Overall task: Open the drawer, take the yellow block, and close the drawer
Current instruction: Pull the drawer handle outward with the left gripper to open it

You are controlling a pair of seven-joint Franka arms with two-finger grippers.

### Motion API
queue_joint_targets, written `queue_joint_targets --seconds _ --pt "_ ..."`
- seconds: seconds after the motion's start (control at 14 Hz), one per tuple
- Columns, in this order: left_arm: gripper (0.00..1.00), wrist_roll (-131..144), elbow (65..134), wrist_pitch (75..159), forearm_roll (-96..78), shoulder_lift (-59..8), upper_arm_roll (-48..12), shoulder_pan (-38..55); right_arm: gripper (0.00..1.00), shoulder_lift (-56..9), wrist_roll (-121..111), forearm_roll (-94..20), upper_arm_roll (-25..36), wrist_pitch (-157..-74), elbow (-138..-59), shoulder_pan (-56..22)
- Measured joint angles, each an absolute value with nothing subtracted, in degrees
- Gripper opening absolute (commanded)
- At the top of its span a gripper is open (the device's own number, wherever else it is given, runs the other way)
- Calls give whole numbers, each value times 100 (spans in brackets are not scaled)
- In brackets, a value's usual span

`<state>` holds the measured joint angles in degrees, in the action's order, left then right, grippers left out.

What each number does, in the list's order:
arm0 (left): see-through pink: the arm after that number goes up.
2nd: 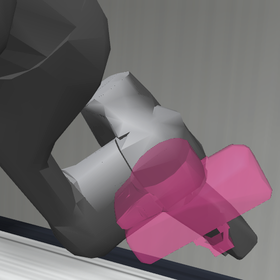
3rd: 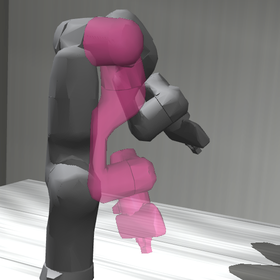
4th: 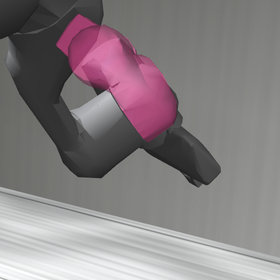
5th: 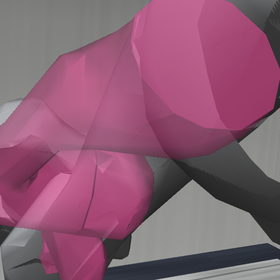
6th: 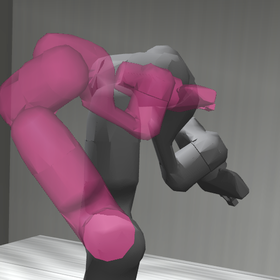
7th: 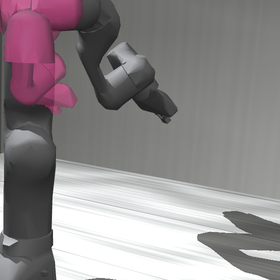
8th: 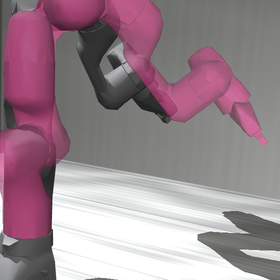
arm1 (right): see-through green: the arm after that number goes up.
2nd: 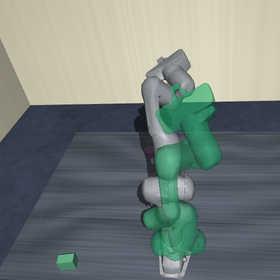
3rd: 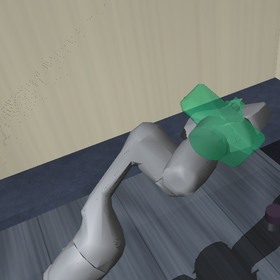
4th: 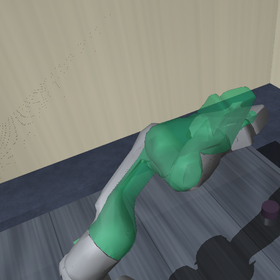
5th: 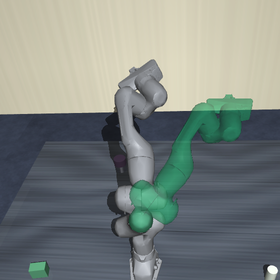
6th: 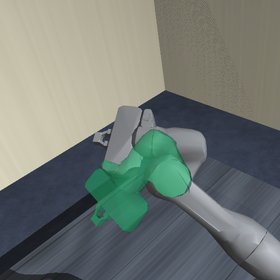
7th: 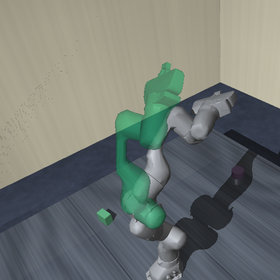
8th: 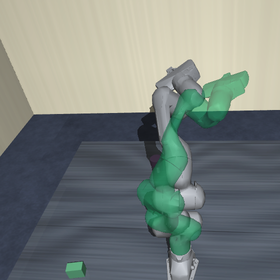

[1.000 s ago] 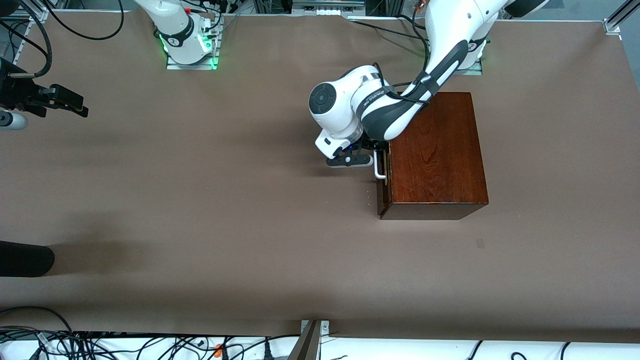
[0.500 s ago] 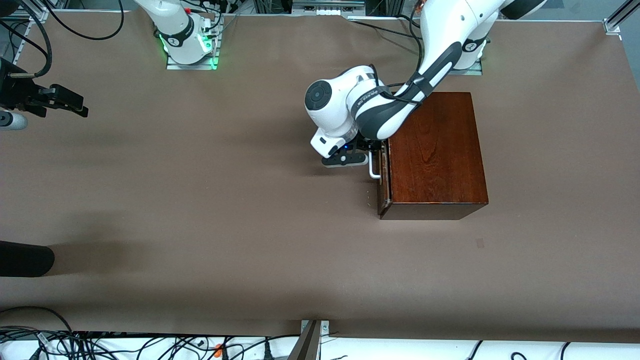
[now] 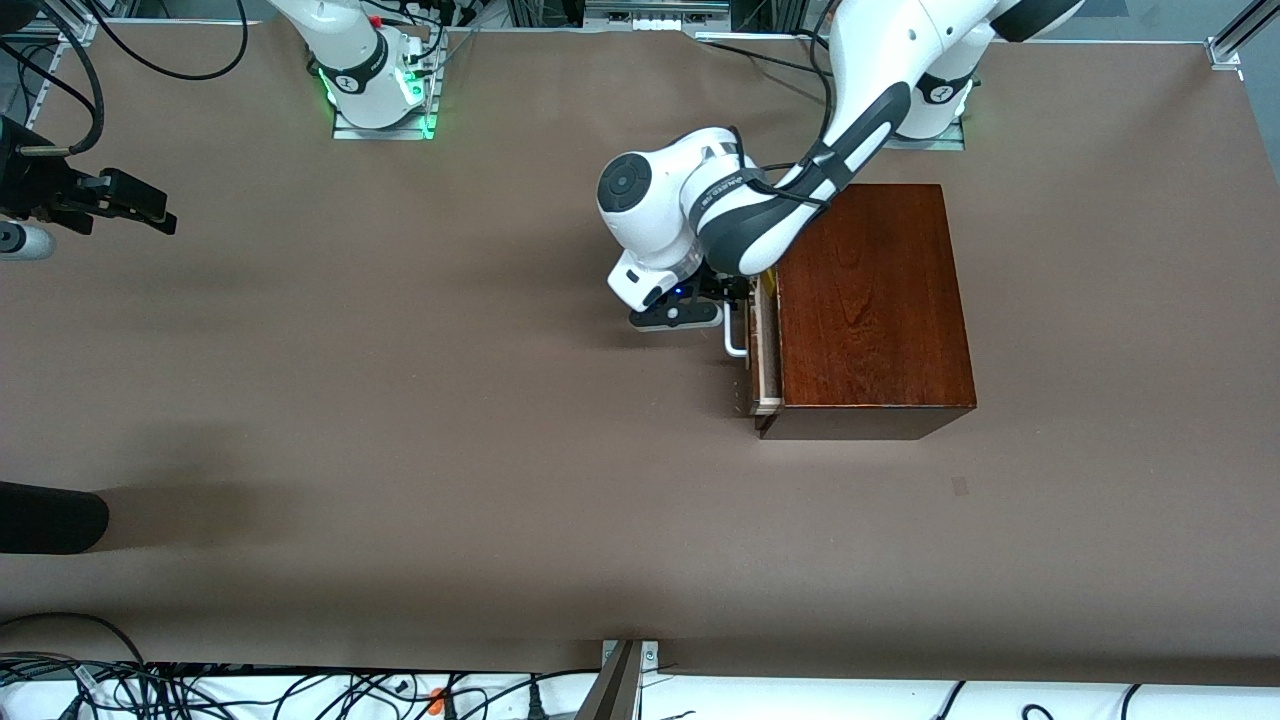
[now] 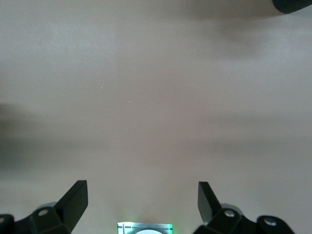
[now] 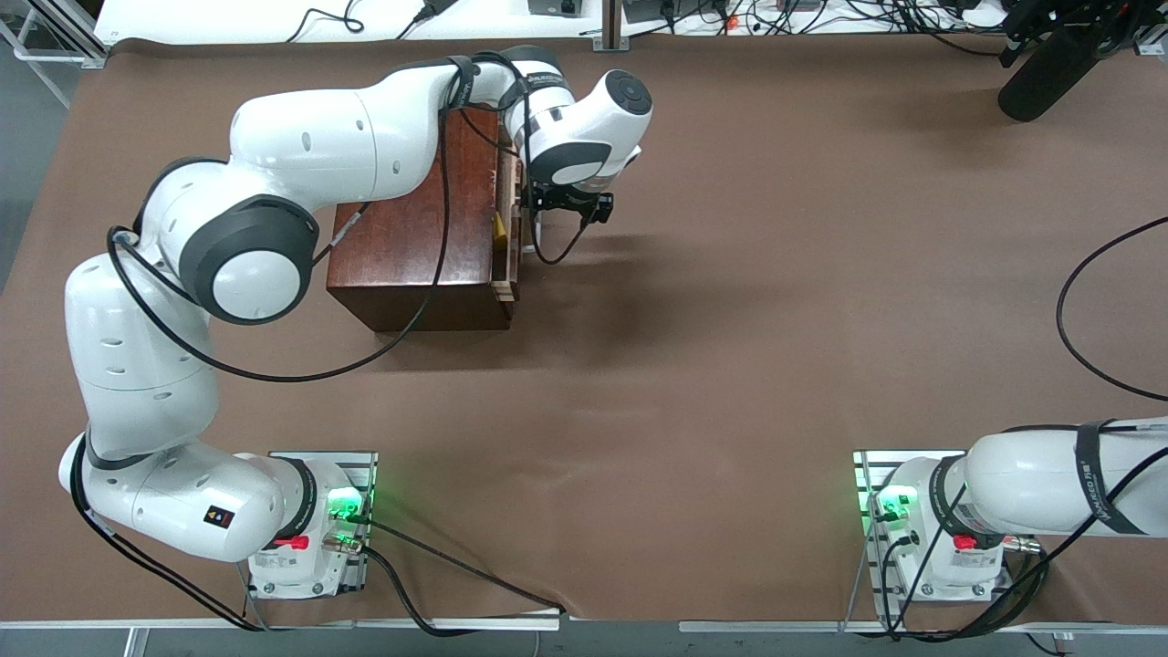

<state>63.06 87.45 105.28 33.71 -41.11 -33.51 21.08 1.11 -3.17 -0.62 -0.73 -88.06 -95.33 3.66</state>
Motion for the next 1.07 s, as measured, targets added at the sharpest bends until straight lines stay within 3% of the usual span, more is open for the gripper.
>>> queue_joint_targets --seconds 1.07 --pt "100 6630 7438 10500 3372 -4823 -3143 3041 100 69 -314 -62 -73 -8802 -9533 366"
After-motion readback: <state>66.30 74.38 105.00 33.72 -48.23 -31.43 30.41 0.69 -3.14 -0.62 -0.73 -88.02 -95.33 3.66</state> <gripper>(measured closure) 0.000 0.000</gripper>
